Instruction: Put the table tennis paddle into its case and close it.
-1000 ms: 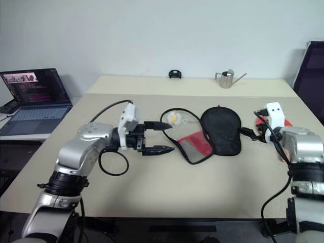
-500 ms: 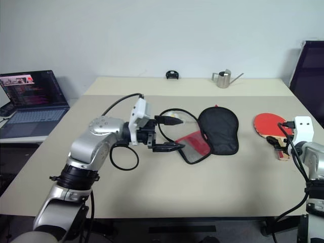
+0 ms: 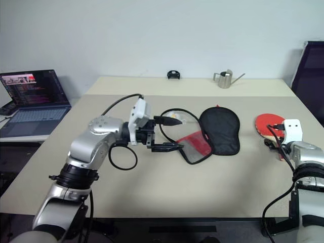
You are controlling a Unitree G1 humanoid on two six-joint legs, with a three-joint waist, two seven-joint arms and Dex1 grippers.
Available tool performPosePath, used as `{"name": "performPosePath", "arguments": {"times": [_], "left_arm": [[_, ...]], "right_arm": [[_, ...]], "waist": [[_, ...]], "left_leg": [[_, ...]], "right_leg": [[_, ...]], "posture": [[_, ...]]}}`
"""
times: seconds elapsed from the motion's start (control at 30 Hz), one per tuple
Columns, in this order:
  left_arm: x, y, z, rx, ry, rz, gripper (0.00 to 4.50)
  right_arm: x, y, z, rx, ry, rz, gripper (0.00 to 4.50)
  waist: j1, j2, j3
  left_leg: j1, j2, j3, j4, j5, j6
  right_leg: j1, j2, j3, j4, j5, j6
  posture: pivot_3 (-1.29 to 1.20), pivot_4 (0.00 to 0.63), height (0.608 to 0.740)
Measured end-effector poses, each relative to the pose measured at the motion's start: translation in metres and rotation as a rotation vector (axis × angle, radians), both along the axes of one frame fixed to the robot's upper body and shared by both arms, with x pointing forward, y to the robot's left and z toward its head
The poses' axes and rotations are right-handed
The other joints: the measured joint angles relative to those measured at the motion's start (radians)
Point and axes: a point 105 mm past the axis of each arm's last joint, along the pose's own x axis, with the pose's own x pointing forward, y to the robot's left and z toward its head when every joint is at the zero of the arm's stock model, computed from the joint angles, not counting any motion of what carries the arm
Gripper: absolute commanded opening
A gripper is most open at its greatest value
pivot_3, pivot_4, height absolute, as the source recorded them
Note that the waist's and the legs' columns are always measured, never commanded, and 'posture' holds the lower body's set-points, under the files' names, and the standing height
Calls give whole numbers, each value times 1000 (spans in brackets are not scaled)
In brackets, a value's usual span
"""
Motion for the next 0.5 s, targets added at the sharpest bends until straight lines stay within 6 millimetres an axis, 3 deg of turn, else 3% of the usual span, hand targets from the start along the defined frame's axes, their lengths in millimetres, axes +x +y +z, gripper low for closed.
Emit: {"name": "performPosePath", "arguments": {"times": [0.5], "left_arm": [[1,3,-3,6,7,18,4500]], "right_arm": [[-3,-13,-6,-6,1,-131,4439]], "waist": [[0,0,0]], "left_leg": [[0,0,0,0,0,-1]], "right_leg": [[1,0,0,0,0,0]], "posture": [[0,150,740]]}}
